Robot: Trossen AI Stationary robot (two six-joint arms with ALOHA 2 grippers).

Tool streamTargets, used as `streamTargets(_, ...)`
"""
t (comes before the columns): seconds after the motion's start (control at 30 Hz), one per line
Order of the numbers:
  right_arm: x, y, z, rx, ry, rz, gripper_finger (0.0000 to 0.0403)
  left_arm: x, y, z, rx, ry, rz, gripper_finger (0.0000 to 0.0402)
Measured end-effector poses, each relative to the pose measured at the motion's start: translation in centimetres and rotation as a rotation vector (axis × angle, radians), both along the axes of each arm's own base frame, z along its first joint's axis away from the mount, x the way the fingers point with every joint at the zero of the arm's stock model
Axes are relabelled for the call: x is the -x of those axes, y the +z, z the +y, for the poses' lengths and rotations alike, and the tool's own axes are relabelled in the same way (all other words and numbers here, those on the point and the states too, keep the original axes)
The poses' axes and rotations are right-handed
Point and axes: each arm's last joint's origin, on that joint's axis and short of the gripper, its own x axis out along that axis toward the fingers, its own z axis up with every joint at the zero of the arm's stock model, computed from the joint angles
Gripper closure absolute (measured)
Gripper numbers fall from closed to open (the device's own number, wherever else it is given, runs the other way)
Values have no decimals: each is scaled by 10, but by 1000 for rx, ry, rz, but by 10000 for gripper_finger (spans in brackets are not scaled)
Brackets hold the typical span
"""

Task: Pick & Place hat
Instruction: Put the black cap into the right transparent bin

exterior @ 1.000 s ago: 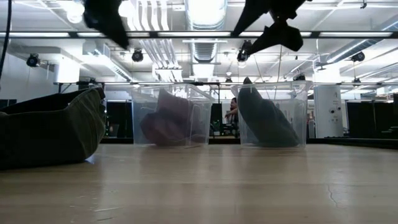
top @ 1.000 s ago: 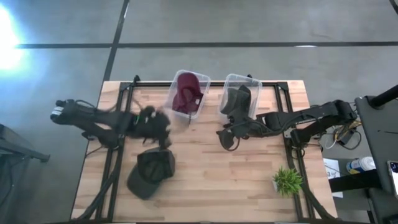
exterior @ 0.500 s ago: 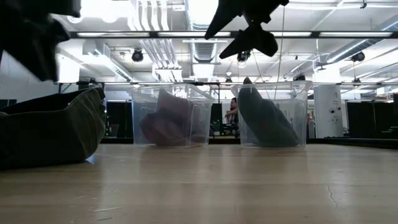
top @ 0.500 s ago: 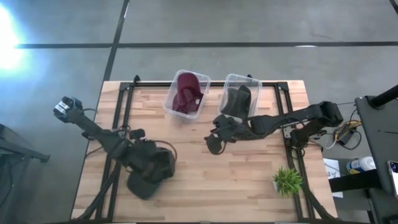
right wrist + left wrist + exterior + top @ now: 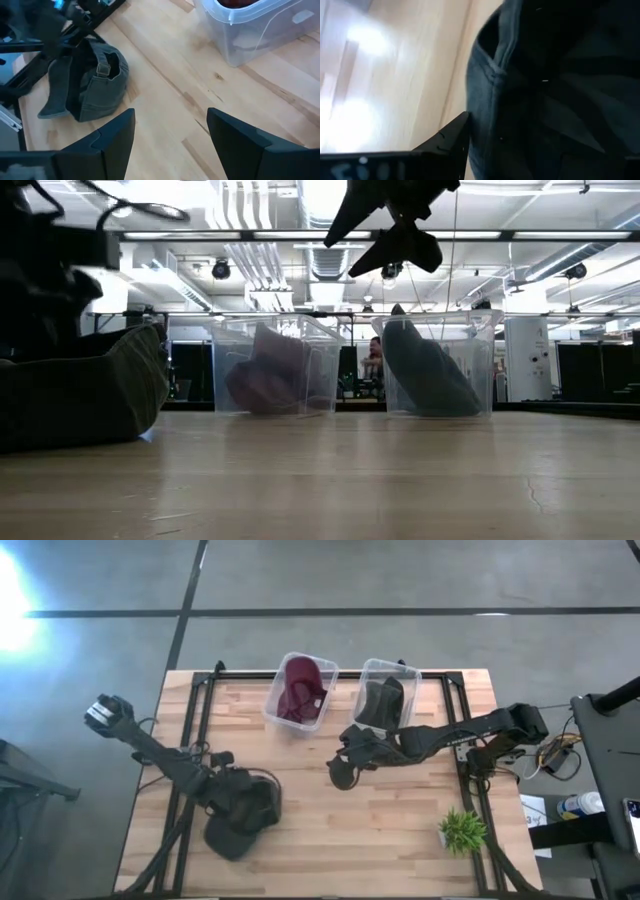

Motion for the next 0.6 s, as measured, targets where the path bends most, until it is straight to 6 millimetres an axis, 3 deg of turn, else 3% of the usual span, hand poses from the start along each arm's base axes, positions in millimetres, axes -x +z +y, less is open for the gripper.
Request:
streamTargets(0.13, 0, -1, 1, -18, 18, 6, 161, -2, -7, 11, 48, 111, 26, 274)
streamTargets(0.3, 0, -2, 1, -28, 26, 9, 161, -19, 2, 16, 62, 96, -69, 384)
streamTargets(0.47, 1, 0, 3, -7, 122, 24, 161, -39, 19, 24, 132, 197, -214, 398)
streamTargets(0.6, 11, 7, 6, 5, 163, 43, 161, -58, 47, 43, 143, 336, -337, 400)
